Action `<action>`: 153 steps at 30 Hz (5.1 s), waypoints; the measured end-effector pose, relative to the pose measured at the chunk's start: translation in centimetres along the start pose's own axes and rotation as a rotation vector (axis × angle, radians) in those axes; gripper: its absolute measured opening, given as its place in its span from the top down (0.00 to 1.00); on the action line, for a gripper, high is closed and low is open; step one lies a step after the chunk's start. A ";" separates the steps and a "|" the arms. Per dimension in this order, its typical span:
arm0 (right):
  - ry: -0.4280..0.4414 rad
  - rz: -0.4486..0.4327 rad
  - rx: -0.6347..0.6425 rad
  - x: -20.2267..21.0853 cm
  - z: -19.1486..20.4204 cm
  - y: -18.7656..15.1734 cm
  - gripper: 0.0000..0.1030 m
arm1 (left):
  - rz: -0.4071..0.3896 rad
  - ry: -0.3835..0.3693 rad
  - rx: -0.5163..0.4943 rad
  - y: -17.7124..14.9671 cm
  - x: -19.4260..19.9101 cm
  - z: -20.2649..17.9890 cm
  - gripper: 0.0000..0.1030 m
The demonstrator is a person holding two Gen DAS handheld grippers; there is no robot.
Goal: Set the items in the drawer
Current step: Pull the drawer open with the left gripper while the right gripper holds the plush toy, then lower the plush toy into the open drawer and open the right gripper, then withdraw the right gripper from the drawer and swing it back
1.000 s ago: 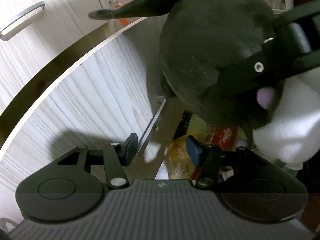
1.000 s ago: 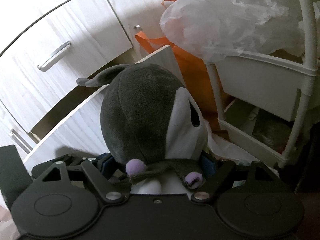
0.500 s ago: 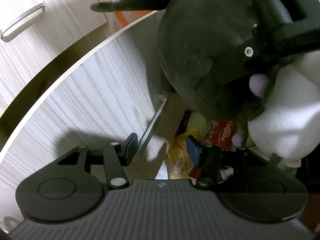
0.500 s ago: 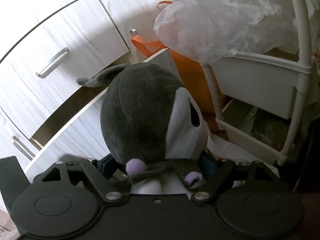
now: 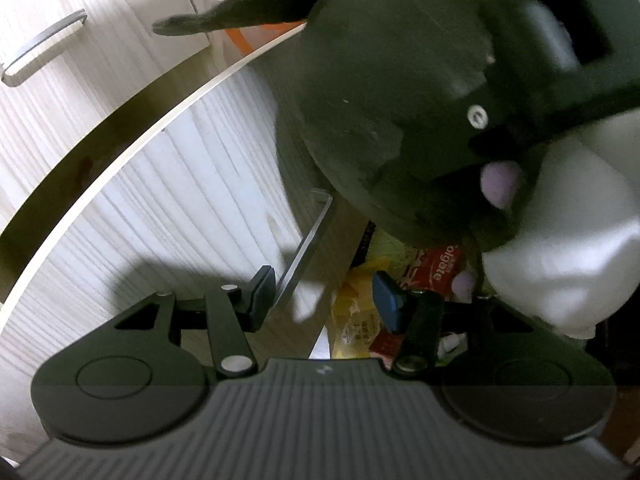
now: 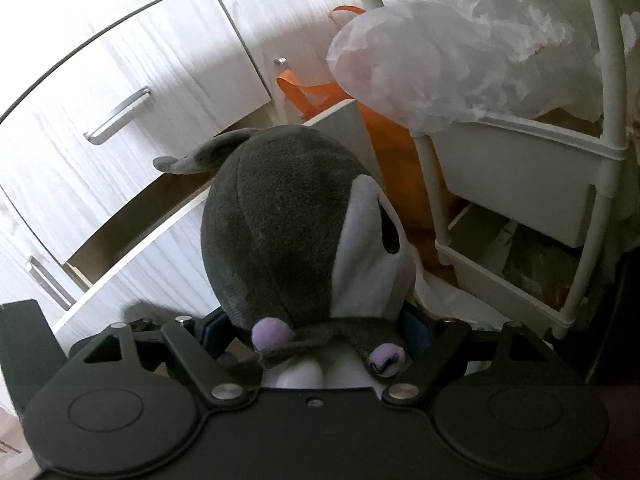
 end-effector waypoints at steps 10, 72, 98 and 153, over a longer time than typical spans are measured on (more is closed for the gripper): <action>0.019 0.001 0.017 0.4 0.1 0.0 0.15 | -0.005 -0.019 -0.012 -0.7 -5.4 0.3 0.50; 0.225 -0.143 0.510 -0.2 13.8 9.4 0.19 | -0.035 -0.085 0.290 1.8 6.8 6.2 0.65; 0.250 -0.123 0.495 2.0 10.8 7.0 0.15 | -0.024 -0.103 0.302 2.0 8.1 5.5 0.61; -0.003 0.191 0.261 -15.7 9.1 11.7 0.44 | -0.051 -0.140 0.209 0.0 9.7 5.2 0.35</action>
Point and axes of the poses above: each gripper's, at about its wrist camera, not at the fingertips, and x roughly against the way its jaws point, z to its left, y to its top, the point moved 2 cm from there along -x, roughly the way its jaws point, and after that the axes turned 5 degrees about -z, right-handed, at the moved point
